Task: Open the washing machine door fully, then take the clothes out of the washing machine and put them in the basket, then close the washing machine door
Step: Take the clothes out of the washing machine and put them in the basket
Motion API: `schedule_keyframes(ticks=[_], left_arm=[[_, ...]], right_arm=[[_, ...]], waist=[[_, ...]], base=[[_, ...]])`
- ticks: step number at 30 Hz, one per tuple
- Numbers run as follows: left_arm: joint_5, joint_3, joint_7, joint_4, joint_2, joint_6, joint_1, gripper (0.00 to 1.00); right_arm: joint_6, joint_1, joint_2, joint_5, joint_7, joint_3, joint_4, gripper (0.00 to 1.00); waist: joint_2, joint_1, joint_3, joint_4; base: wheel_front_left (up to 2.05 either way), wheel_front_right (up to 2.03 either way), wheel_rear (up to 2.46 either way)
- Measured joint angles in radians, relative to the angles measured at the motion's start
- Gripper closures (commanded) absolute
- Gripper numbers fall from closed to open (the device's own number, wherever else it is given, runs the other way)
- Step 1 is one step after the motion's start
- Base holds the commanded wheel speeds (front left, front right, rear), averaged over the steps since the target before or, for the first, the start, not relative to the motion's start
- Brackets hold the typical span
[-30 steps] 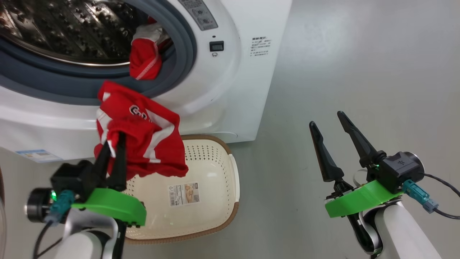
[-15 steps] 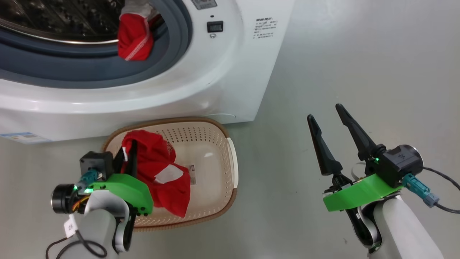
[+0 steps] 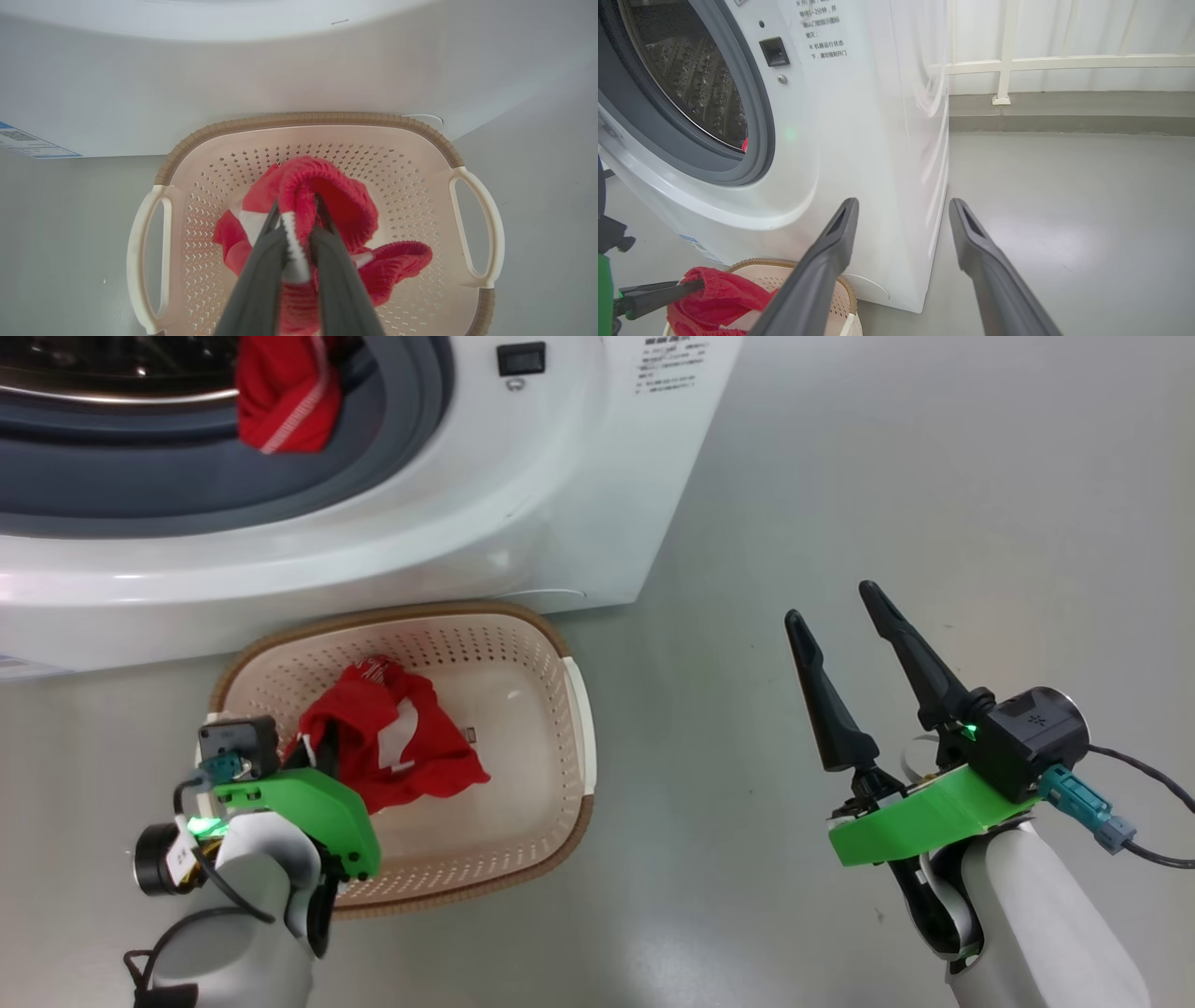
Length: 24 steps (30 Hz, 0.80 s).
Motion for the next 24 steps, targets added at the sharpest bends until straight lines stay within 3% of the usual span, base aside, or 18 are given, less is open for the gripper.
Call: schedule_keyframes(ticks=[9,10,11,12,13,14,24], left_arm=[[-0.028,0.006,0.017,0.131,-0.009,-0.033,-0.079,1.0],[-0.031,0.006,0.018,0.137,-0.009,-0.033,-0.082,0.96],[-0.032,0.006,0.018,0.142,-0.009,-0.033,-0.084,0.64],[-0.035,0.006,0.019,0.146,-0.009,-0.033,-0.084,0.44],[-0.036,0.006,0.023,0.151,-0.009,-0.033,-0.084,0.07],[-0.036,0.006,0.027,0.154,-0.009,-0.033,-0.084,0.0],[-0.045,0.004,-0.006,0.165,-0.01,-0.033,-0.108,0.0]], right_arm=[[0.0,-0.011,0.0,0.007,0.0,-0.001,0.004,0.0],[0.0,-0.011,0.0,0.007,0.0,-0.002,0.004,0.0],[0.0,-0.011,0.0,0.008,0.0,-0.002,0.004,0.0],[0.0,-0.011,0.0,0.008,0.0,-0.002,0.003,0.0],[0.0,-0.011,0.0,0.008,0.0,-0.003,0.003,0.0],[0.0,-0.012,0.0,0.008,0.0,-0.003,0.003,0.0],[0.0,-0.013,0.0,0.008,0.0,-0.013,0.007,0.0]], waist=[[0.0,0.0,0.038,-0.027],[0.0,0.0,0.043,-0.03],[0.0,0.0,0.047,-0.032],[0.0,0.0,0.051,-0.035],[0.0,0.0,0.055,-0.038],[0.0,0.0,0.058,-0.04],[0.0,0.0,0.056,-0.037]], base=[[0.0,0.0,0.0],[0.0,0.0,0.0],[0.0,0.0,0.0],[0.0,0.0,0.0],[0.0,0.0,0.0],[0.0,0.0,0.0],[0.0,0.0,0.0]])
